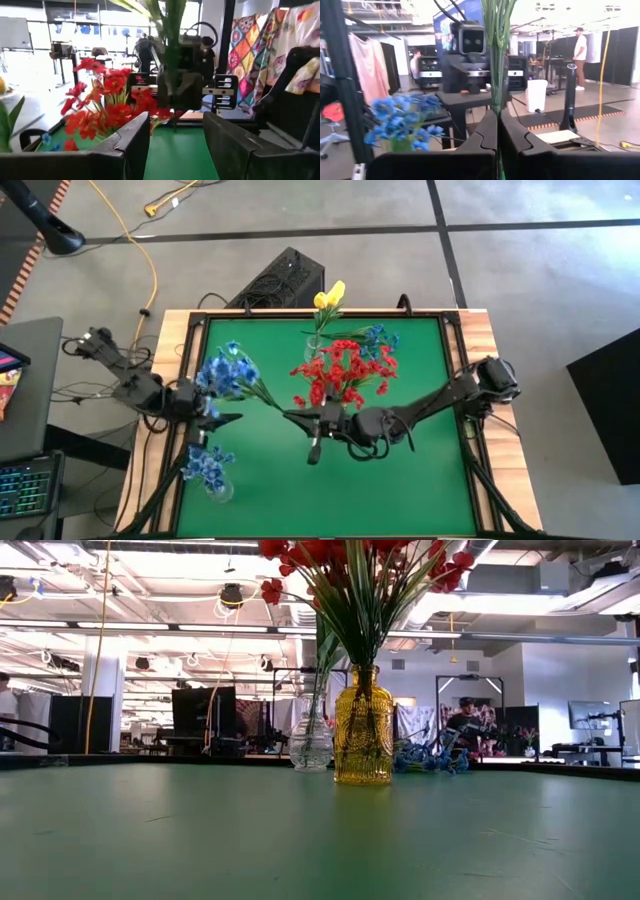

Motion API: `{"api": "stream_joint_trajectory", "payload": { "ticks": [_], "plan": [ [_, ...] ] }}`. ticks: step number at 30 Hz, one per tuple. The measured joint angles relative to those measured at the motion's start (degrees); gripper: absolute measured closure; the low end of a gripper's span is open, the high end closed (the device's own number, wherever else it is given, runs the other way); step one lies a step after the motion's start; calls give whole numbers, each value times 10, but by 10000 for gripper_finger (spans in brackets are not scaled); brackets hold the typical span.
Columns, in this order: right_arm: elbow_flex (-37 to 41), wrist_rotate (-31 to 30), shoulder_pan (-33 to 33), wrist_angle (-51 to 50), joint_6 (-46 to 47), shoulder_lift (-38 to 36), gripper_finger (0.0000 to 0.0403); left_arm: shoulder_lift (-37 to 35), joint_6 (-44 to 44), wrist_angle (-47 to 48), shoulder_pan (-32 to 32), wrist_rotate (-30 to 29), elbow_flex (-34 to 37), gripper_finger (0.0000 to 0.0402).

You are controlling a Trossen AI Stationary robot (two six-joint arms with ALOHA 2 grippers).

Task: Sort flowers into vase by color
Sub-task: Put the bottom blue flowers into the bottom transparent vase

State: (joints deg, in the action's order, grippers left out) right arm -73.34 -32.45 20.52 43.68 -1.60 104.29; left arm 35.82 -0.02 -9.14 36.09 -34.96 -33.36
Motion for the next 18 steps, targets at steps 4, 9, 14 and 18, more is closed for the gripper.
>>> {"api": "stream_joint_trajectory", "payload": {
  "ticks": [4, 9, 14, 18],
  "plan": [
    [0, -2, -2, 1, -4, 0, 376, 50, 11, -51, -43, 31, 0, 228],
    [0, -3, -1, -1, -20, 0, 377, 94, 10, -111, -96, 82, 1, 228],
    [0, -7, -5, -1, -21, 0, 375, 116, 1, -157, -129, 157, 0, 228],
    [0, -6, -13, -1, -21, 0, 375, 134, -3, -183, -145, 173, 0, 228]
  ]
}}
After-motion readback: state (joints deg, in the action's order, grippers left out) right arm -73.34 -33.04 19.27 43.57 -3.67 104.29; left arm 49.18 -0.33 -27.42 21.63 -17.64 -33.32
